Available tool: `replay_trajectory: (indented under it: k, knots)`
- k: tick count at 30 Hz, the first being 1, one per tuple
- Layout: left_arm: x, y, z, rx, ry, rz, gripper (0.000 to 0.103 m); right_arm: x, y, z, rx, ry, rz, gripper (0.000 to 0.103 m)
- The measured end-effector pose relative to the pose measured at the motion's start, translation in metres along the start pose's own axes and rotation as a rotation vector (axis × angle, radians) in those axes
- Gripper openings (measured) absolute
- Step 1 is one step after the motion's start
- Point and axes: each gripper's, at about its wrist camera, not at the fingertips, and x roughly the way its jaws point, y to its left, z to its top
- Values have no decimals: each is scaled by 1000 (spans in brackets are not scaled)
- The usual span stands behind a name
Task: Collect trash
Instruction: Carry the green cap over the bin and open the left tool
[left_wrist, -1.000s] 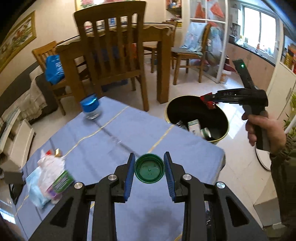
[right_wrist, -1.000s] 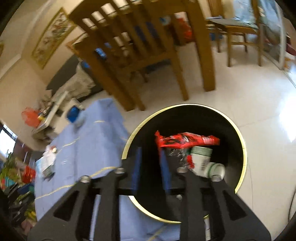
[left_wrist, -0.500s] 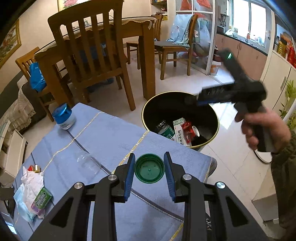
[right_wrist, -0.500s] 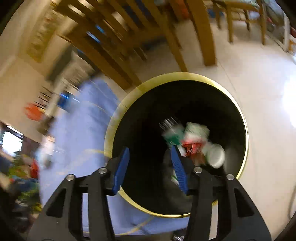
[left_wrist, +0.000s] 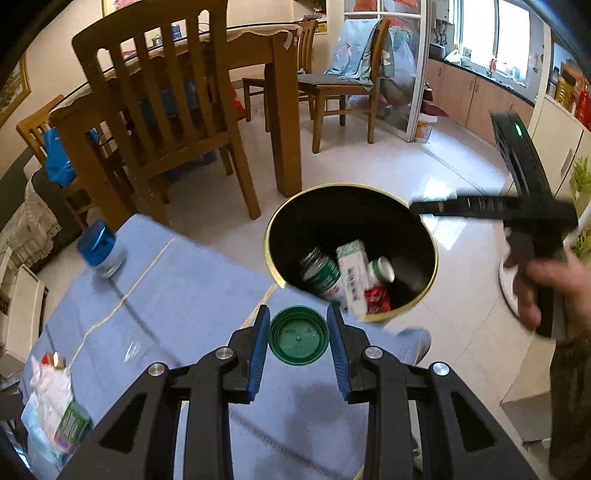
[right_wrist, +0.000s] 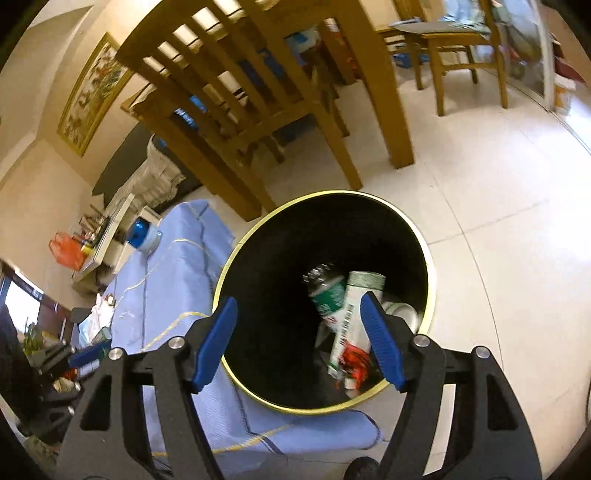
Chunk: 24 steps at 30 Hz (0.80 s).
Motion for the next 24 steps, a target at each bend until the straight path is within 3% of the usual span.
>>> replay_trajectory:
  k: [5, 6, 7, 8, 18, 24]
  knots:
    - [15, -20, 46, 21, -24, 16, 33, -7, -17, -7, 11, -11, -35, 69]
    - [17, -21, 55, 12, -31, 28, 42, -8, -20, -7, 19, -14, -36, 69]
    - [19, -21, 65, -8, -40, 52, 68, -10, -24, -8, 31, -18, -36, 69]
    - [16, -20, 71, -31, -62, 73, 76, -12, -27, -8, 45, -23, -34, 69]
    - [-14, -13, 63, -26, -98, 15, 75, -19, -26, -23, 62, -21, -49, 71]
    - [-79, 36, 43, -116, -183, 25, 75, -20, 11, -26, -1, -20, -24, 73]
